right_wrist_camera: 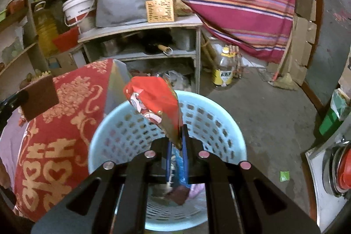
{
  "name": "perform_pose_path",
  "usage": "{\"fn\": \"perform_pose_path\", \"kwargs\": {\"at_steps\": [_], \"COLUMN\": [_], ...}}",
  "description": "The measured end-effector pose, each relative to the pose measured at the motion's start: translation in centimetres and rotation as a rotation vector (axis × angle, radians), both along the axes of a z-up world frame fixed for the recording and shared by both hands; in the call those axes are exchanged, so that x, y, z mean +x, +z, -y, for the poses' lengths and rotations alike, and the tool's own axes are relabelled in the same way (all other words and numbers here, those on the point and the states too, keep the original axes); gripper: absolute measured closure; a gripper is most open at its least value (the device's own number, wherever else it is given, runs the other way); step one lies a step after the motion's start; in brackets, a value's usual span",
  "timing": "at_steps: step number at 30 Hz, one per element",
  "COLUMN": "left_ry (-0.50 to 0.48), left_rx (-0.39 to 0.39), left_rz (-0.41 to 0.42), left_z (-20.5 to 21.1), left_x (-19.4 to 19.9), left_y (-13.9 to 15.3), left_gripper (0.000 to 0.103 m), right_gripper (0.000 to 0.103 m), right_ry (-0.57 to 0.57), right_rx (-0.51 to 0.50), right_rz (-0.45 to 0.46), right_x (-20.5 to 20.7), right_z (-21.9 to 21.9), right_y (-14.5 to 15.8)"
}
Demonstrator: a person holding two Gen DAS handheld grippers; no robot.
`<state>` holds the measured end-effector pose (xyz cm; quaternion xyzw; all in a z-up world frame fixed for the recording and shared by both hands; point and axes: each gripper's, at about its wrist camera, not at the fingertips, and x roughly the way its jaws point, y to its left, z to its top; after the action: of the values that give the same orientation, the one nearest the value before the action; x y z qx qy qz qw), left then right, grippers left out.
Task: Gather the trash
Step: 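Open both grippers over the light-blue basket, dropping the red packet and maroon pad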
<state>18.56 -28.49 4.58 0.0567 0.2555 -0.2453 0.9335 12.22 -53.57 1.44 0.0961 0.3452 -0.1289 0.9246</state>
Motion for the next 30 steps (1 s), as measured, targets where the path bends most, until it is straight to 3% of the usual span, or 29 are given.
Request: {"fn": "perform_pose_path", "kwargs": {"at_steps": [10, 18, 19, 21, 30], "left_ry": [-0.129, -0.158, -0.158, -0.152, -0.065], "left_rx": [0.016, 0.021, 0.021, 0.016, 0.022], "left_rz": [-0.033, -0.055, -0.054, -0.047, 0.022], "left_z": [8.3, 10.4, 10.3, 10.2, 7.3], "left_x": [-1.1, -0.7, -0.7, -0.8, -1.0], "left_y": [-2.7, -3.8, -3.7, -3.6, -2.2], "left_gripper": [0.090, 0.088, 0.084, 0.063, 0.039], "right_gripper": [0.095, 0.095, 0.095, 0.095, 0.094], "right_ry": [-0.036, -0.056, -0.055, -0.052, -0.025], "right_rx": [0.030, 0.053, 0.055, 0.056, 0.058], "right_rz": [-0.007, -0.004, -0.005, -0.006, -0.029], "right_x": [-0.9, -1.2, -1.1, -1.0, 0.0], "right_z": [3.2, 4.4, 4.4, 4.3, 2.9], "right_y": [-1.1, -1.4, -1.4, -1.4, -1.6]}}
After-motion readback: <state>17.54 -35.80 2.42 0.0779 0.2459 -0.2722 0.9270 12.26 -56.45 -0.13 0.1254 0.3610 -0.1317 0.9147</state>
